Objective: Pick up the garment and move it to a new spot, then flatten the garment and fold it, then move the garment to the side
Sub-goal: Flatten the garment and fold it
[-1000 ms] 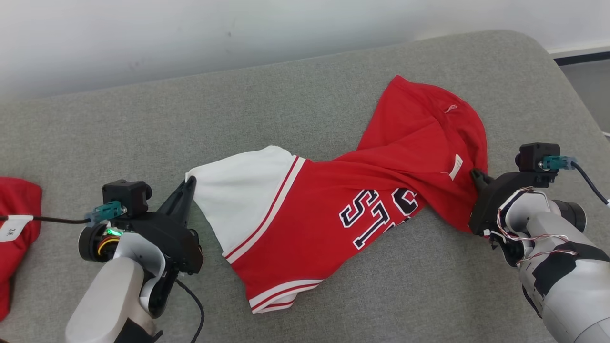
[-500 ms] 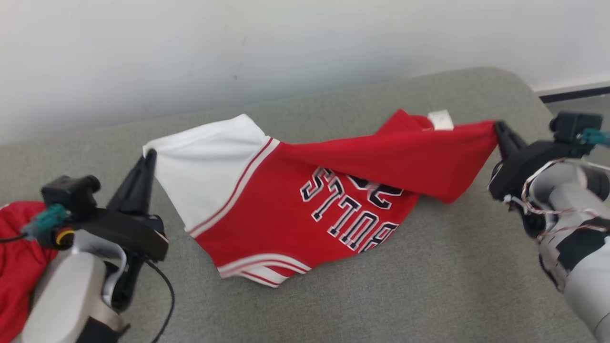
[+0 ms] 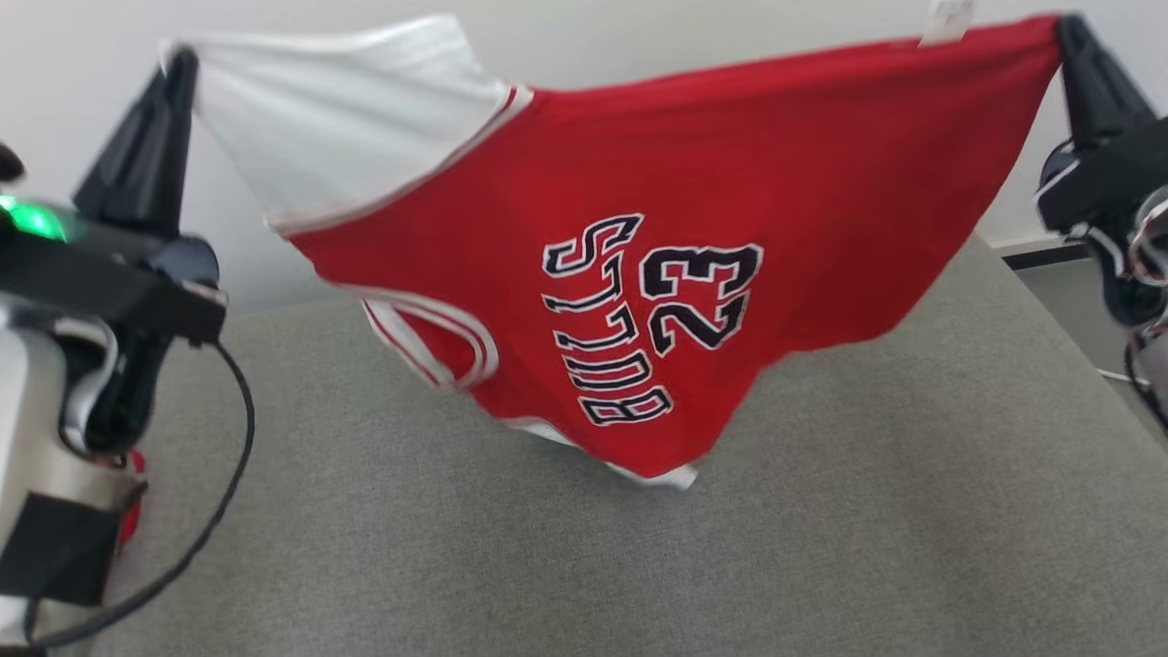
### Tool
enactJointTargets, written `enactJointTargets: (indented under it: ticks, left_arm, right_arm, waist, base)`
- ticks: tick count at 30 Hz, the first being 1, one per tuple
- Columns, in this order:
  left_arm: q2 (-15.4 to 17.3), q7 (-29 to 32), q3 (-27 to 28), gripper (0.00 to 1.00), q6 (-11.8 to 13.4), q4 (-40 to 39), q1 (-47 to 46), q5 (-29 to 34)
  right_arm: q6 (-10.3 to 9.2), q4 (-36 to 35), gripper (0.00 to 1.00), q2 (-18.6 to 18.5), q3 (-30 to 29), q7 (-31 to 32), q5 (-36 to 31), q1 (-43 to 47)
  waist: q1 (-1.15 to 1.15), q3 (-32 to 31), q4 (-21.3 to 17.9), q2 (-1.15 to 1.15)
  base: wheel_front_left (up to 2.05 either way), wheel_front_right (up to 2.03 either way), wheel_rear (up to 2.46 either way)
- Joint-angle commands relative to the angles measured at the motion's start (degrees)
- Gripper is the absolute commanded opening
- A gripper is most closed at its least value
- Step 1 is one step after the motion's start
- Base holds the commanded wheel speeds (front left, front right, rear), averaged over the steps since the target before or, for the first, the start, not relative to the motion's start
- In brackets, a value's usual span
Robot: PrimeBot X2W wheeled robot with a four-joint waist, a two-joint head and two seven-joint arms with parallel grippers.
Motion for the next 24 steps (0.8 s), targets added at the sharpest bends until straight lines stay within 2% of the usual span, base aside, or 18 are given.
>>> enactJointTargets:
  ticks: [1, 11, 18, 21, 24]
  left_arm:
    - [0.67, 0.51, -0.07, 0.00, -0.13, -1.39, -2.08, -1.05]
    - [4.39, 5.45, -2.39, 0.00, -0.50, -5.70, -13.24, -5.27]
    - [6.39, 8.84, -1.99, 0.00, -0.53, -7.51, -16.77, -8.59]
    - [6.46, 10.43, -1.98, 0.00, -0.53, -7.19, -16.47, -10.38]
    - [6.06, 11.58, -2.53, 0.00, -0.54, -6.91, -16.38, -11.59]
  right_arm:
    - [0.02, -1.26, 0.00, -1.52, -0.29, -0.70, -0.33, -1.21]
    - [0.02, -9.89, 0.00, -7.60, -1.99, 0.16, 0.80, -4.97]
    - [0.02, -16.56, 0.00, -11.76, -5.54, 2.63, 3.23, -5.09]
    - [0.02, -18.24, 0.00, -12.82, -6.86, 3.98, 3.33, -4.38]
    - [0.02, -18.73, 0.00, -12.39, -7.16, 5.26, 2.26, -4.44]
  waist:
    - [0.01, -0.83, 0.13, 0.01]
    - [0.01, -2.78, 0.35, 0.01]
    - [0.01, -3.02, 0.30, 0.01]
    - [0.01, -2.54, 0.42, 0.01]
    - [0.01, -1.61, 0.57, 0.01]
  base:
    - [0.00, 0.00, 0.00]
    - [0.00, 0.00, 0.00]
    - [0.00, 0.00, 0.00]
    - [0.00, 0.00, 0.00]
    - [0.00, 0.00, 0.00]
